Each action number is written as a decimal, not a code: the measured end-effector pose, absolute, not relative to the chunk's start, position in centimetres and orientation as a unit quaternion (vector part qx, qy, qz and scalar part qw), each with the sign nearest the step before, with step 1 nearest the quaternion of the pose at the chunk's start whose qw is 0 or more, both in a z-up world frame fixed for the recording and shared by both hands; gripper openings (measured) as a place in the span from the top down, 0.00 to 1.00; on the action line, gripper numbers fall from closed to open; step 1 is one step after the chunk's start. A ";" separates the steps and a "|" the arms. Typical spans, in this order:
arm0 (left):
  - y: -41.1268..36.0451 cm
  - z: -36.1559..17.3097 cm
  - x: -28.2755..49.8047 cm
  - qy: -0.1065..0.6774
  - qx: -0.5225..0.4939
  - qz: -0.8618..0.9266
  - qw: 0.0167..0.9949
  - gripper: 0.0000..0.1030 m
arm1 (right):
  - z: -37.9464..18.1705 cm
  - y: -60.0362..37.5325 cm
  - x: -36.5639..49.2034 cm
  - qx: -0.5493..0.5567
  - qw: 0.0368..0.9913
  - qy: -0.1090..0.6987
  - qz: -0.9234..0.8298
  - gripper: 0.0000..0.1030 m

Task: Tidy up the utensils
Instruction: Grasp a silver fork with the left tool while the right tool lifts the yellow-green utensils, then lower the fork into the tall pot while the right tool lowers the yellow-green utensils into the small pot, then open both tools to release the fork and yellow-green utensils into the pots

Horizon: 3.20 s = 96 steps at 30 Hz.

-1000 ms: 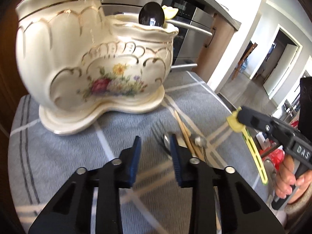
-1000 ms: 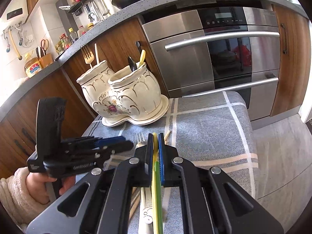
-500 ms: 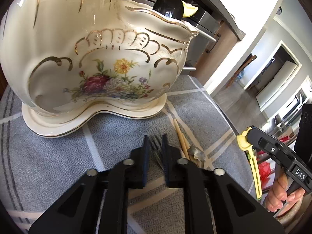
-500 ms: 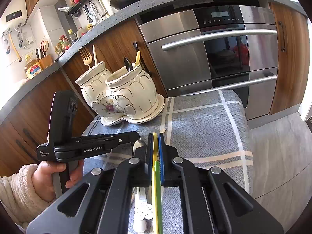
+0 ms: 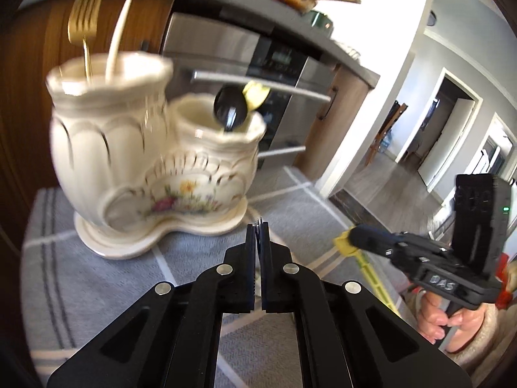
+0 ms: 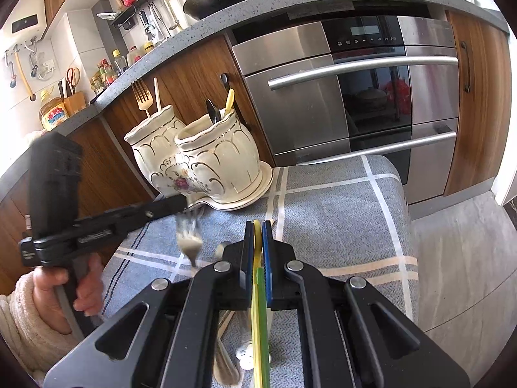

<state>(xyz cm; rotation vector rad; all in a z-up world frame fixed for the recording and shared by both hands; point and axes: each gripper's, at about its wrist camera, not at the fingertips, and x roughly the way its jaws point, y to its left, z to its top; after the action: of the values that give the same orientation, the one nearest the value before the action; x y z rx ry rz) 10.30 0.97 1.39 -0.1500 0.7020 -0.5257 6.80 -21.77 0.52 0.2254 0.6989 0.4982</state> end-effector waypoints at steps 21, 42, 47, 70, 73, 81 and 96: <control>0.2 8.6 4.4 0.223 0.031 -0.239 0.944 0.98 | 3.0 -19.8 5.9 0.107 0.917 0.277 0.268 0.95; 7.1 19.9 10.1 0.169 0.072 -0.102 0.978 0.98 | 12.0 -14.4 14.0 0.132 0.934 0.130 0.305 0.95; 8.1 22.3 11.0 0.139 0.080 -0.066 0.985 0.98 | 12.6 -13.2 16.0 0.134 0.941 0.097 0.296 0.95; 7.1 16.2 16.2 0.199 0.110 -0.049 0.973 0.98 | 7.3 -12.7 20.1 0.129 0.954 0.096 0.254 0.95; 7.2 15.9 16.0 0.204 0.106 -0.056 0.972 0.98 | 7.2 -13.1 19.4 0.125 0.952 0.102 0.259 0.95; 7.5 15.0 15.4 0.215 0.103 -0.067 0.969 0.98 | 6.6 -14.5 17.0 0.099 0.950 0.136 0.263 0.95; 6.9 13.0 15.5 0.240 0.093 -0.087 0.962 0.97 | 5.3 -15.8 15.5 0.114 0.935 0.204 0.266 0.95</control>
<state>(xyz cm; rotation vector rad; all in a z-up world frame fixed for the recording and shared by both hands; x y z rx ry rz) 15.53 6.87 12.97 0.1883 0.4867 -0.1766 15.47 -15.79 5.27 0.2336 0.4180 0.5431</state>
